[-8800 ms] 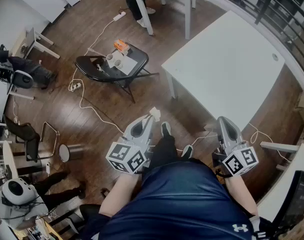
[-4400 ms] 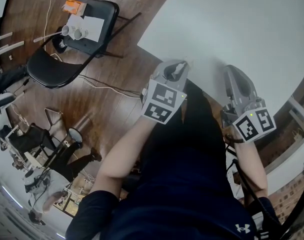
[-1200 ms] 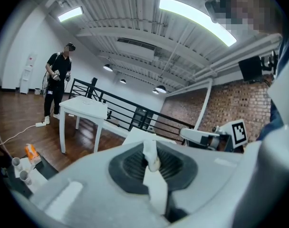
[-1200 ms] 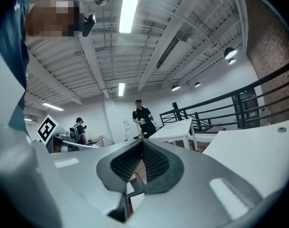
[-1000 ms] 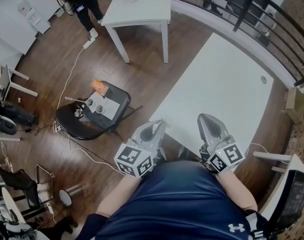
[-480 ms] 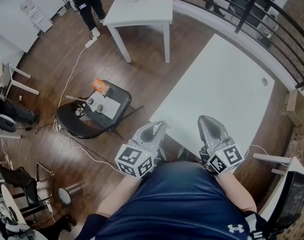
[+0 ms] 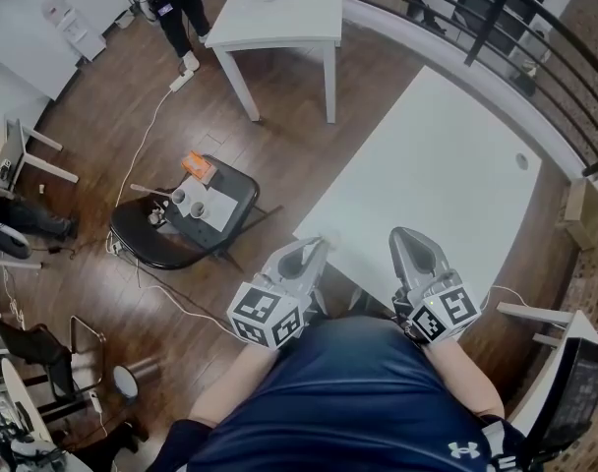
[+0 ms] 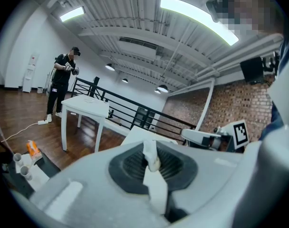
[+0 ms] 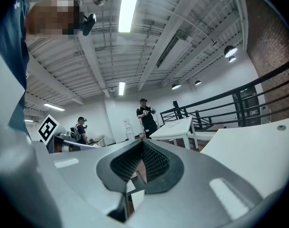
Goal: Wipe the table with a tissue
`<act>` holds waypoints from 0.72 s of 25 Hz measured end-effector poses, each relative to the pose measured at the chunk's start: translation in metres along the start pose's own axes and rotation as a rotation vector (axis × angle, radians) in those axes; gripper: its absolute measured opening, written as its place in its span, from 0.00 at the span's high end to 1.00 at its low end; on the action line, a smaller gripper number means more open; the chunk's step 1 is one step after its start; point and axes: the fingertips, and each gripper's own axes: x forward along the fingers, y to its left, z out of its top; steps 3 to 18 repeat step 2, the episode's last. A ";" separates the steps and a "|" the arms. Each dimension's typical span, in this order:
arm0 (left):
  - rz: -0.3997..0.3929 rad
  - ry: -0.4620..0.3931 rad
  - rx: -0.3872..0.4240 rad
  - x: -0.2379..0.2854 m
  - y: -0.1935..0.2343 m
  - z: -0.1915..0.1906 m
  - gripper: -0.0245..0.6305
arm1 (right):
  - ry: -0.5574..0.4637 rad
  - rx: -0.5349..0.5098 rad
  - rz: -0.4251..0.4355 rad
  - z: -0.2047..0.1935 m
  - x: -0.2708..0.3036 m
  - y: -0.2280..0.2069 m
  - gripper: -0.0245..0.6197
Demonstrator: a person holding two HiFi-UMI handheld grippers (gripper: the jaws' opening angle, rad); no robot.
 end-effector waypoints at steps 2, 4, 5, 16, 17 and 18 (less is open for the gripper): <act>0.001 0.000 -0.002 0.001 0.000 -0.001 0.93 | 0.000 0.000 0.000 0.000 0.000 -0.001 0.95; 0.001 0.000 -0.002 0.001 0.000 -0.001 0.93 | 0.000 0.000 0.000 0.000 0.000 -0.001 0.95; 0.001 0.000 -0.002 0.001 0.000 -0.001 0.93 | 0.000 0.000 0.000 0.000 0.000 -0.001 0.95; 0.001 0.000 -0.002 0.001 0.000 -0.001 0.93 | 0.000 0.000 0.000 0.000 0.000 -0.001 0.95; 0.001 0.000 -0.002 0.001 0.000 -0.001 0.93 | 0.000 0.000 0.000 0.000 0.000 -0.001 0.95; 0.001 0.000 -0.002 0.001 0.000 -0.001 0.93 | 0.000 0.000 0.000 0.000 0.000 -0.001 0.95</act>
